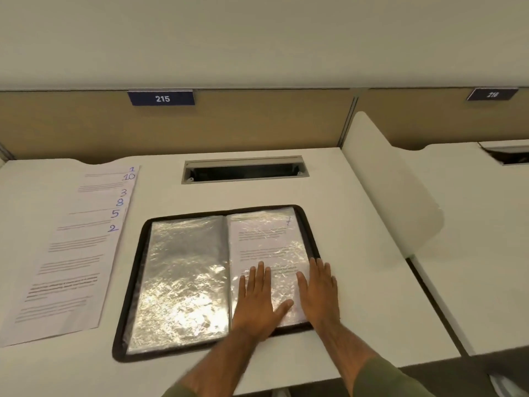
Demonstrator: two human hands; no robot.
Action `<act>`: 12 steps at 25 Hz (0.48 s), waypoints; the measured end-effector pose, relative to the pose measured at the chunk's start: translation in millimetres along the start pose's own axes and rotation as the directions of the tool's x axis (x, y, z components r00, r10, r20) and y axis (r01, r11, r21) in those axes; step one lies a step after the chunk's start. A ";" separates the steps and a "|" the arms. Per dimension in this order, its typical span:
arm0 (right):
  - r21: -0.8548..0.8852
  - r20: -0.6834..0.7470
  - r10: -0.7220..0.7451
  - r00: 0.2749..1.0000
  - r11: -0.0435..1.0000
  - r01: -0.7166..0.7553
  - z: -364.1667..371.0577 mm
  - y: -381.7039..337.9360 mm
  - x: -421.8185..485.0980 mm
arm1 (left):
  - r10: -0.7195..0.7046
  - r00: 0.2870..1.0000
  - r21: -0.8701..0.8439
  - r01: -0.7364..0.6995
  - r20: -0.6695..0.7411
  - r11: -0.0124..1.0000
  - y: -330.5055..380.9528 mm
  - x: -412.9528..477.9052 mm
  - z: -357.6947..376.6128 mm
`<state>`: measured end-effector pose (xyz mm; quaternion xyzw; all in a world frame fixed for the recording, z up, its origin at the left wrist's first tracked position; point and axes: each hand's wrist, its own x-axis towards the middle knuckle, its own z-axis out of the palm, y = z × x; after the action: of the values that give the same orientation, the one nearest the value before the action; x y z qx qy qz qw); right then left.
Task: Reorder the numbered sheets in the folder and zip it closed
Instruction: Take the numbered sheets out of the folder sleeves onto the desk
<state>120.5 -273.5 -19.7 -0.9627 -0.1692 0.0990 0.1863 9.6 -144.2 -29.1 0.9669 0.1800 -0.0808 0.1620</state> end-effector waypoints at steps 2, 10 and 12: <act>0.041 0.017 -0.006 1.000 0.999 0.005 -6.2 12.7 9.7 | -0.006 1.000 0.017 0.006 0.013 1.000 23.1 11.6 1.2; 0.066 0.070 -0.117 0.991 0.991 0.113 -15.7 29.9 52.9 | -0.026 1.000 0.052 0.025 0.017 0.998 58.3 31.2 14.5; 0.097 0.068 -0.126 0.990 0.988 0.119 -17.5 27.2 64.1 | -0.025 1.000 0.054 0.025 0.004 0.998 55.9 31.6 16.0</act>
<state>191.9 -279.7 -22.6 -0.9365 -0.2302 0.1308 0.2300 58.0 -188.8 -34.9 0.9684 0.1895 -0.0897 0.1354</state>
